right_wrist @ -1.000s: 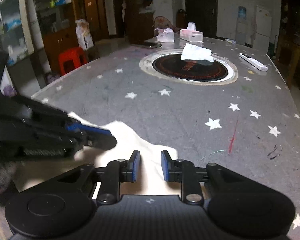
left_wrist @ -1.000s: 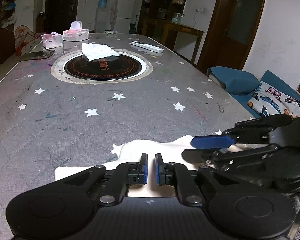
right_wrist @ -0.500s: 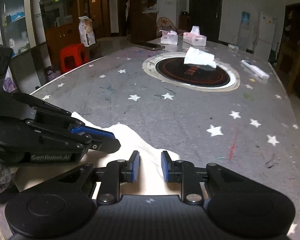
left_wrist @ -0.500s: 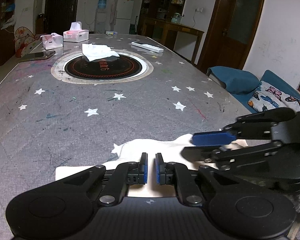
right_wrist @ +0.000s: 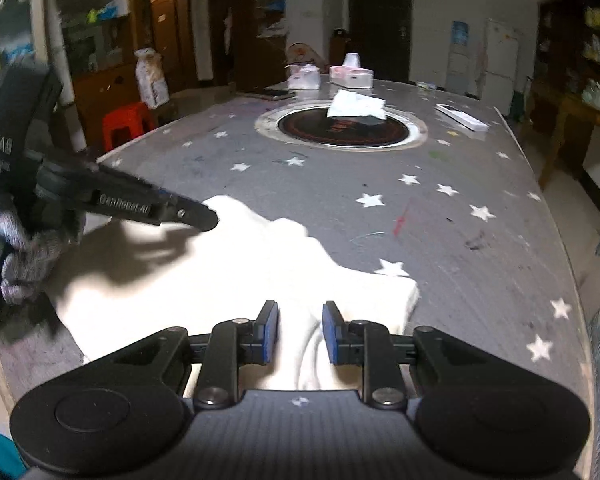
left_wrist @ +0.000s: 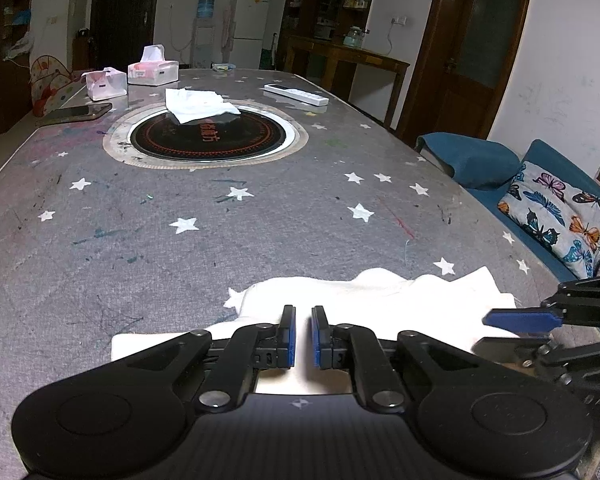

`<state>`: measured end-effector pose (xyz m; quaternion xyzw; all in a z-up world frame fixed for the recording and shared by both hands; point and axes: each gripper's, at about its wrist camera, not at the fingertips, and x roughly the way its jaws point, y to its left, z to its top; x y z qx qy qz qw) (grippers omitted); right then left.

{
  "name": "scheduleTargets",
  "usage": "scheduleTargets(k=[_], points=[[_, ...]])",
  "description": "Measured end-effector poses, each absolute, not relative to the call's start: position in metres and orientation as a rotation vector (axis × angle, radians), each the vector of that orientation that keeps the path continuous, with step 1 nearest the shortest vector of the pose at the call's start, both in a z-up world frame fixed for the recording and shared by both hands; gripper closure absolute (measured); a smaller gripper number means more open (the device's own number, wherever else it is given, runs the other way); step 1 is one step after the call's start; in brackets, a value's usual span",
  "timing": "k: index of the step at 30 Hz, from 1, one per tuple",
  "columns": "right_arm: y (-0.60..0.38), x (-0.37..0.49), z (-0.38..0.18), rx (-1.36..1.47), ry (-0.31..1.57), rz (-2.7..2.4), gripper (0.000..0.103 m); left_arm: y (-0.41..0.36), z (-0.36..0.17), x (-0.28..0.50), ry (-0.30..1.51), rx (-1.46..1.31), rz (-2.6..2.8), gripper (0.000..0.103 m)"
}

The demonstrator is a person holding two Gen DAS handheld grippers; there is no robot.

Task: Fold clothes

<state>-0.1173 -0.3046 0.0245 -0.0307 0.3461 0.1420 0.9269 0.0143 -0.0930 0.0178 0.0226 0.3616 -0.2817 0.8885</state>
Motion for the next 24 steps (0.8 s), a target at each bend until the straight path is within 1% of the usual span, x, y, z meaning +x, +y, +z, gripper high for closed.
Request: scheduleTargets(k=[3, 8, 14, 18, 21, 23, 24], points=[[-0.308, -0.124, 0.030, -0.056, 0.691, 0.290, 0.081, -0.093, 0.018, 0.014, 0.749, 0.047, -0.585, 0.092], [-0.315, -0.122, 0.022, -0.025, 0.721, 0.286, 0.080, -0.093, 0.017, 0.014, 0.746, 0.051, -0.584, 0.092], [-0.325, -0.120, 0.036, 0.017, 0.688, 0.270, 0.081, -0.093, 0.017, 0.013, 0.744, 0.050, -0.583, 0.092], [-0.333, -0.118, 0.034, 0.007, 0.696, 0.228, 0.081, -0.094, 0.017, 0.012, 0.739, 0.055, -0.584, 0.092], [-0.336, -0.114, 0.027, -0.005, 0.716, 0.212, 0.083, -0.095, 0.016, 0.010, 0.730, 0.064, -0.581, 0.092], [-0.338, -0.112, 0.023, -0.014, 0.729, 0.202, 0.094, -0.097, 0.016, 0.008, 0.722, 0.077, -0.578, 0.092], [-0.338, -0.111, 0.022, -0.011, 0.731, 0.205, 0.096, -0.097, 0.016, 0.007, 0.718, 0.083, -0.576, 0.092]])
